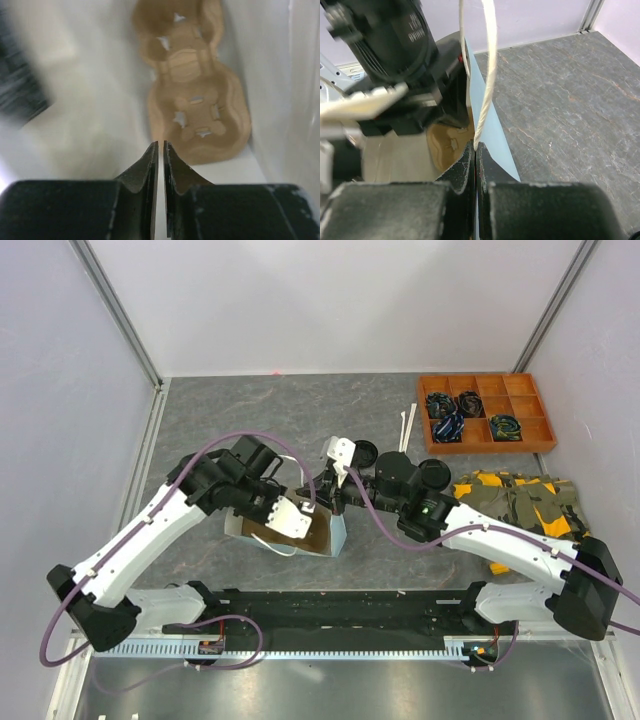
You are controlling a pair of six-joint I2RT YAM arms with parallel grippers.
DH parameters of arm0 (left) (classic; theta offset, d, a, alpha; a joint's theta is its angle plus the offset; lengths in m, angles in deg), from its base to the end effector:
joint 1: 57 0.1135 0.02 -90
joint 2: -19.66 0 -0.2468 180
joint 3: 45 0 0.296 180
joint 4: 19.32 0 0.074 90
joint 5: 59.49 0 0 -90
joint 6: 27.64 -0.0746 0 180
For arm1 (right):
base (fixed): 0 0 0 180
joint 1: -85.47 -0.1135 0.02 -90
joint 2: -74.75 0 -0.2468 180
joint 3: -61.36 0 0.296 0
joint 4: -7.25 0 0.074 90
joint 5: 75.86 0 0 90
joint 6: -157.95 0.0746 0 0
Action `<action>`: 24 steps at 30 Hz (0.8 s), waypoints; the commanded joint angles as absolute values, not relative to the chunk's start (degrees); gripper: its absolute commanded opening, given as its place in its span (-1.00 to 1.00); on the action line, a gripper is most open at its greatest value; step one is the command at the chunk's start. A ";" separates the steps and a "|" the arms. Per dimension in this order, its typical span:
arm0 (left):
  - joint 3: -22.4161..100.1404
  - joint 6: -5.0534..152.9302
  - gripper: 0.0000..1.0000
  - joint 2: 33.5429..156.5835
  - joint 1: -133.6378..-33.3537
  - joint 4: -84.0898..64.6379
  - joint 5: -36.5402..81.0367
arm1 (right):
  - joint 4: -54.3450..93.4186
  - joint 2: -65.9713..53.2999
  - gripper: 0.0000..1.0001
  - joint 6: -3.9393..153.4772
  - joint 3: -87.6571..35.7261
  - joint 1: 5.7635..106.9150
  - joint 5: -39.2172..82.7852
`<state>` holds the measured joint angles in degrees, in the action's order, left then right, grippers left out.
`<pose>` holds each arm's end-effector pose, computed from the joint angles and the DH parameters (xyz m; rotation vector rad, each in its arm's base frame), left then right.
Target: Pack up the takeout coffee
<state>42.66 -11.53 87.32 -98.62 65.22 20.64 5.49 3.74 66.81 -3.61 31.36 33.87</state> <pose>0.1917 -0.1874 0.3098 2.2841 1.3793 -0.0538 0.2011 0.3209 0.3050 -1.0398 1.3903 0.9760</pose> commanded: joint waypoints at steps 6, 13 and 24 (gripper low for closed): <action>38.42 -14.19 -0.72 90.14 -99.18 63.83 26.46 | 1.71 3.64 -1.00 67.78 -6.23 32.82 38.13; 37.10 -14.11 -0.72 93.22 -99.18 64.27 32.17 | 1.01 3.12 -1.00 67.60 -6.23 33.35 39.98; 34.11 -13.85 -0.71 97.52 -99.18 64.71 35.61 | 0.57 1.89 -1.00 67.87 -6.76 34.93 41.65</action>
